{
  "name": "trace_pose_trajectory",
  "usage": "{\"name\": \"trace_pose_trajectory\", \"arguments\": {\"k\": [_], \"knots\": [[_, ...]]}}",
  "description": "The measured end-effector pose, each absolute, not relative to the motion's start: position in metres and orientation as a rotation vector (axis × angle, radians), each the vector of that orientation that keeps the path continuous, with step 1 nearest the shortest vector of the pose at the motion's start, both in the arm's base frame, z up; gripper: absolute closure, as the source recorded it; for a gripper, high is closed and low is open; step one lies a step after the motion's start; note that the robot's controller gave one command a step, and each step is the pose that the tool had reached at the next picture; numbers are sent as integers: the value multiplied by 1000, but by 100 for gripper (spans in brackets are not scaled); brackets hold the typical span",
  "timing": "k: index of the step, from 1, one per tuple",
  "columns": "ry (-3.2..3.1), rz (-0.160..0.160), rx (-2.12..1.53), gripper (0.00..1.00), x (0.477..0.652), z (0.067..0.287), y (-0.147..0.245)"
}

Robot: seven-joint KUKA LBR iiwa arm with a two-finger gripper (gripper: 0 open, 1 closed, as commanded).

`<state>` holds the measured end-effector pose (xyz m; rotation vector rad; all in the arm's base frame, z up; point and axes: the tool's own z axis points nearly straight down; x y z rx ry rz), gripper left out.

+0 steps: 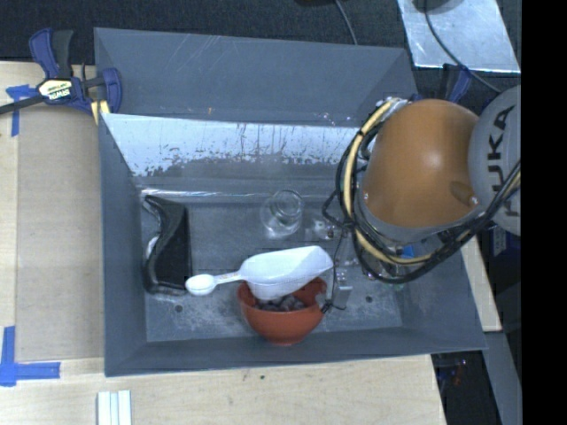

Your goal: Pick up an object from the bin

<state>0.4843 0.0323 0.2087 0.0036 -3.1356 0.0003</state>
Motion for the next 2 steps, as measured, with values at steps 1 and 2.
{"name": "trace_pose_trajectory", "arguments": {"k": [1, 2], "knots": [[-3144, 0, 0, 0, 486, 213, 32], [-3135, -1, 302, 0, 567, 75, 62]]}}
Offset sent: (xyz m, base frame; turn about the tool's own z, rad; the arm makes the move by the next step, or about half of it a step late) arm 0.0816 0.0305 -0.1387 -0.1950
